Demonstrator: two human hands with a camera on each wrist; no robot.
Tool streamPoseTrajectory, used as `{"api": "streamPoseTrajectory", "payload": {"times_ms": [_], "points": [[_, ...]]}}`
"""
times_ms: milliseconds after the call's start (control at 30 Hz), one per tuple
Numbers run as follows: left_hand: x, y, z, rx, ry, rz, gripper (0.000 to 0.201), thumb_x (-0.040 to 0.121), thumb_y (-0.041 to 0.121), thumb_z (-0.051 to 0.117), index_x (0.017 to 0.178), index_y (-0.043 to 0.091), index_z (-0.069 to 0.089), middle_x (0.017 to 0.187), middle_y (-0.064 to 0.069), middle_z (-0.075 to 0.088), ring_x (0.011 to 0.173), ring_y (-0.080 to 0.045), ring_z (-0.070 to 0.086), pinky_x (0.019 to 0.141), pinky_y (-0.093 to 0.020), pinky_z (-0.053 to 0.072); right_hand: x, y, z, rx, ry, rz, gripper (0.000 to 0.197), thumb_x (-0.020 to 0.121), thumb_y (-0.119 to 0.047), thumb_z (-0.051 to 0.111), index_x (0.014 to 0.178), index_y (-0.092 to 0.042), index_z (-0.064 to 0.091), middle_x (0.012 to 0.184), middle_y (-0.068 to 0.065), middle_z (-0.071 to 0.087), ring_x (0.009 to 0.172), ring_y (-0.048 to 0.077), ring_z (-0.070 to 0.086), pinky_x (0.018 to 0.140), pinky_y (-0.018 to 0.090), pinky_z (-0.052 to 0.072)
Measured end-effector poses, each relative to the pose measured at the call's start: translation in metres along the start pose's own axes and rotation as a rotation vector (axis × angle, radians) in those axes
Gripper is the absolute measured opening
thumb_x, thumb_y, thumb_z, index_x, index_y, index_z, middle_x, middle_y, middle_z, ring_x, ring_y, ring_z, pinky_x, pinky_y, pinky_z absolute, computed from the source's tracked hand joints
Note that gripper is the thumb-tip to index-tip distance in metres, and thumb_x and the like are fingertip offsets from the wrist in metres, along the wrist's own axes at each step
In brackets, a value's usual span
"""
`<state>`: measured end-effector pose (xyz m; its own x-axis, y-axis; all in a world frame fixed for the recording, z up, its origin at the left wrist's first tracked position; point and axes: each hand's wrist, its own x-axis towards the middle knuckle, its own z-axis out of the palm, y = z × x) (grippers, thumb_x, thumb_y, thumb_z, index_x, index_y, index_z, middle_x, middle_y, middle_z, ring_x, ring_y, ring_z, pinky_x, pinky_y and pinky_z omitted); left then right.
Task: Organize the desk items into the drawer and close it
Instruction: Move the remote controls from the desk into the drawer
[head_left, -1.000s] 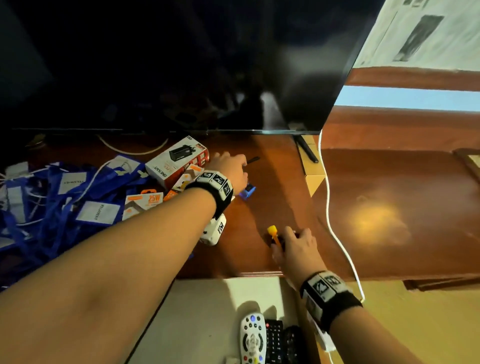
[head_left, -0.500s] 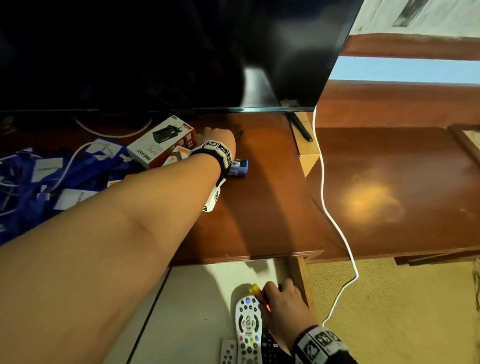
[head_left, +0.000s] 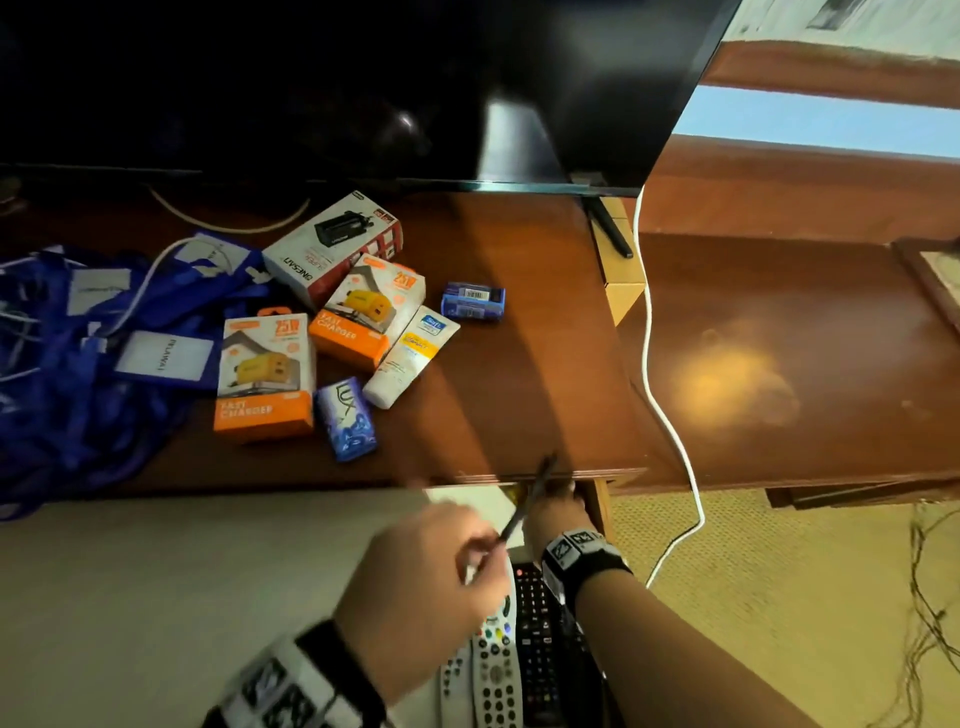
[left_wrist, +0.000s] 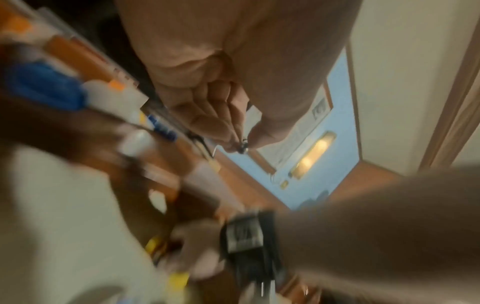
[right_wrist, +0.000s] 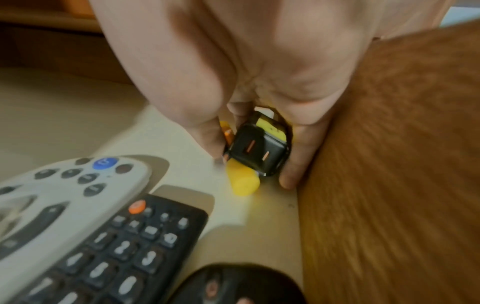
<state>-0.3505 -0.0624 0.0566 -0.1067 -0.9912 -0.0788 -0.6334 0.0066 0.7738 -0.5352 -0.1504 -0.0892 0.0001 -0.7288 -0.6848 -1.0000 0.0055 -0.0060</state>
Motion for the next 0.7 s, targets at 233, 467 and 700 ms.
{"api": "streamPoseTrajectory", "payload": {"times_ms": [233, 467, 700], "points": [[-0.009, -0.067, 0.051, 0.233, -0.348, -0.283, 0.017, 0.096, 0.037, 0.055, 0.086, 0.025, 0.058, 0.088, 0.008, 0.062, 0.081, -0.012, 0.06, 0.068, -0.026, 0.043, -0.012, -0.001, -0.001, 0.062, 0.049, 0.034, 0.064, 0.096, -0.02, 0.048, 0.155, -0.02, 0.025, 0.157, 0.022, 0.026, 0.13, 0.043, 0.045, 0.105, 0.048, 0.044], [0.055, -0.1, 0.09, 0.402, -0.361, -0.452, 0.021, 0.101, 0.025, 0.056, 0.11, 0.01, 0.066, 0.114, -0.01, 0.073, 0.108, -0.029, 0.069, 0.079, -0.03, 0.048, -0.057, 0.006, -0.006, 0.159, 0.04, -0.011, 0.062, 0.098, -0.034, 0.051, 0.155, -0.022, 0.032, 0.149, 0.011, 0.045, 0.132, 0.032, 0.05, 0.109, 0.04, 0.044], [0.083, -0.114, 0.118, 0.451, -0.499, -0.524, 0.015, 0.101, 0.025, 0.059, 0.108, 0.012, 0.063, 0.118, -0.01, 0.071, 0.11, -0.028, 0.07, 0.079, -0.032, 0.051, -0.089, 0.025, -0.021, 0.204, 0.148, -0.034, 0.035, 0.1, -0.037, 0.049, 0.129, -0.021, 0.06, 0.116, 0.0, 0.072, 0.098, 0.019, 0.065, 0.073, 0.026, 0.044]]}}
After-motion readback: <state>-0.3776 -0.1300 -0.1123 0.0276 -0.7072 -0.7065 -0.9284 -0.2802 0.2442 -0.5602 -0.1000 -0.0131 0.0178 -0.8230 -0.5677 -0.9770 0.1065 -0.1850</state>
